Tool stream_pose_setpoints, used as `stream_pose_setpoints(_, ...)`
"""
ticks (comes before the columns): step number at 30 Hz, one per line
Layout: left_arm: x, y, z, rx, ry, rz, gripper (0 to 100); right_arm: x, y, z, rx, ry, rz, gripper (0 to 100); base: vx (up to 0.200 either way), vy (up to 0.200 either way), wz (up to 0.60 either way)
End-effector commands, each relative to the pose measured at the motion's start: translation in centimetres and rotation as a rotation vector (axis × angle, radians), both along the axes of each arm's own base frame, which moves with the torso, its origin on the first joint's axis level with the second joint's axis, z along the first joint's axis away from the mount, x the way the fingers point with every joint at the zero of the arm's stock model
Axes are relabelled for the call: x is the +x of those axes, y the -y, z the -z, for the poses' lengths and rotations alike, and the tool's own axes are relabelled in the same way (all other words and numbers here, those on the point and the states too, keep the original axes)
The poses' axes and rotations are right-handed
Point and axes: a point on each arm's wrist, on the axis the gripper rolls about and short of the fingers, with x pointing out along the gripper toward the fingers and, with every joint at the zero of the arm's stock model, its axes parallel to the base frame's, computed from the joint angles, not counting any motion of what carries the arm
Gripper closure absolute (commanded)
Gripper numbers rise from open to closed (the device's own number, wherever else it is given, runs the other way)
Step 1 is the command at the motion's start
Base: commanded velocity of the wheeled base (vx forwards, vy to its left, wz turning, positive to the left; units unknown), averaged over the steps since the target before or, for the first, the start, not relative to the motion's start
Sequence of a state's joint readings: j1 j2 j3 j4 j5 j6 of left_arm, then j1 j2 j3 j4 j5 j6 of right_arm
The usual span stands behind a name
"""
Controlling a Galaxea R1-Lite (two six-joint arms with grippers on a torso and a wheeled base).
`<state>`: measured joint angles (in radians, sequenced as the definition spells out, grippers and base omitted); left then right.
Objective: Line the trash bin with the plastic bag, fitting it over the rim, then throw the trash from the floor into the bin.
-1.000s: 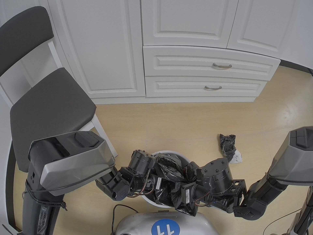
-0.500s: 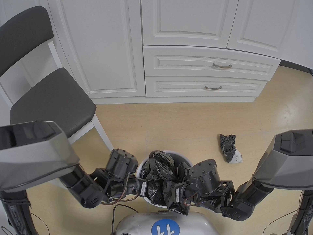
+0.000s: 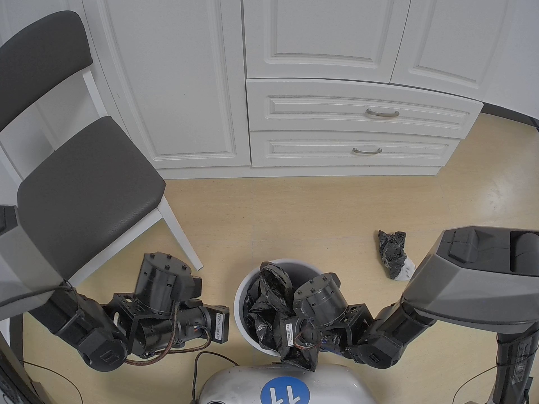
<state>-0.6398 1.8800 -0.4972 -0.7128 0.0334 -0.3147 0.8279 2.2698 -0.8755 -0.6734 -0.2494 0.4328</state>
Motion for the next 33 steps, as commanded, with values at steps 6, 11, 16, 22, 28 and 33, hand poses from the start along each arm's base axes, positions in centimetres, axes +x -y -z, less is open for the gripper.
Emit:
stream_pose_setpoints(6,-0.6,-0.9,-1.2,-0.045,0.066,-0.02,100,2.7,-2.2,0.7,0.027,0.014,0.017,100,0.0,0.0,0.0)
stream_pose_setpoints(11,-0.4,-0.8,-0.8,-0.037,0.058,-0.019,100,2.7,-3.0,1.7,0.051,-0.005,0.033,100,0.0,0.0,0.0)
stream_pose_setpoints(16,-0.2,-0.8,-0.5,-0.027,0.05,-0.026,100,2.5,-3.0,0.9,0.06,0.004,0.032,100,0.0,0.0,0.0)
stream_pose_setpoints(22,-1.9,-3.7,-2.4,-0.082,0.108,-0.094,100,1.8,-2.4,0.6,0.033,0.0,0.022,100,0.0,0.0,0.0)
stream_pose_setpoints(28,-2.4,-4.0,-3.1,-0.092,0.137,-0.097,100,1.6,-2.1,-0.2,0.025,0.016,0.008,0,0.0,0.0,0.0)
stream_pose_setpoints(33,-1.3,-3.9,-4.4,-0.09,0.195,-0.101,100,0.9,-1.4,-1.2,0.022,0.023,0.001,0,0.0,0.0,0.0)
